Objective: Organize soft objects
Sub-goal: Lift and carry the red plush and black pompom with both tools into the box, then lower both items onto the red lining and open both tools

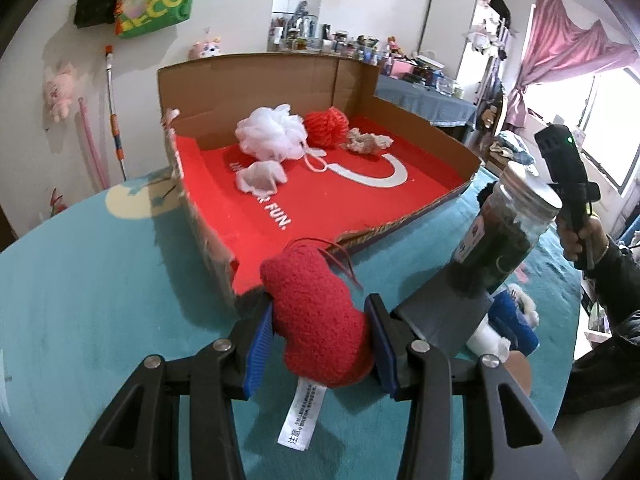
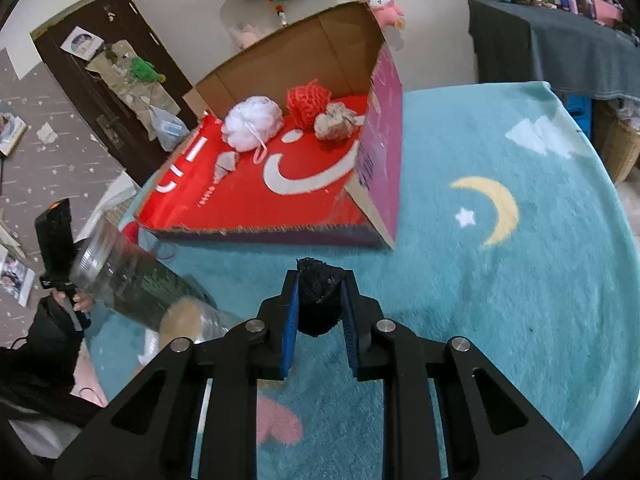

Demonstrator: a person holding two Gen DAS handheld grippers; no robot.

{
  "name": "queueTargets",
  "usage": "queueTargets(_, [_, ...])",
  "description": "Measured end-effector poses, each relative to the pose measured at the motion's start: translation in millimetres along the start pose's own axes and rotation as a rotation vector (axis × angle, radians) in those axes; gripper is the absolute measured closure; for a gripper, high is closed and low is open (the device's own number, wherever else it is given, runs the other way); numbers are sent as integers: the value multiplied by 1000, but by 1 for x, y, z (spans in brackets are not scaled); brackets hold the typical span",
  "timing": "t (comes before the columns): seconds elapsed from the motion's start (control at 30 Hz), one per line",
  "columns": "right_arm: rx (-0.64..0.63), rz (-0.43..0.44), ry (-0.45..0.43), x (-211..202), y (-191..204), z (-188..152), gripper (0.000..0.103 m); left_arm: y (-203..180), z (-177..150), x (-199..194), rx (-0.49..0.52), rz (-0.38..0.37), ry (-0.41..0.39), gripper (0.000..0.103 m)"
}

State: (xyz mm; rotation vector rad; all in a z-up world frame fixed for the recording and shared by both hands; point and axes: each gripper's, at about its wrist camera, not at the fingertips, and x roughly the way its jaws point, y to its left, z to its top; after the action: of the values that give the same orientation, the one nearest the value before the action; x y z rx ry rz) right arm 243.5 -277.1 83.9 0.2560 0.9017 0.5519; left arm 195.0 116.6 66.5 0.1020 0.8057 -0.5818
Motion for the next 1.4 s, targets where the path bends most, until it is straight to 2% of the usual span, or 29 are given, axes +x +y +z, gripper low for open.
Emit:
queueTargets(0.33, [-49,109,37,12,20,26,84,-1,34,6,38,-59,3,56])
queueTargets(0.57, [-71,144,43,30,36,54,84,1,62,25,-29,-82,7,56])
queueTargets(0.73, [-100,83,47,49,51,84,84,3,86,52,-113,-31,74,56])
queueTargets(0.83, [-125,46,68,64,58,101,84,0,105,70,-145,-48,101,56])
queueTargets(1.0, [-157,-29,120,97,66,131,84,-18,135,99,-103,-39,136,56])
queueTargets(1.1, [-170,-67,150,116,69,146,84,-21,149,120,-85,1,178,56])
queueTargets(1.23, [-161,-105,196,142,68,161,84,-10,160,149,-116,44,254,55])
queueTargets(1.4, [-157,-151,250,170,68,171,84,2,163,174,-131,89,305,55])
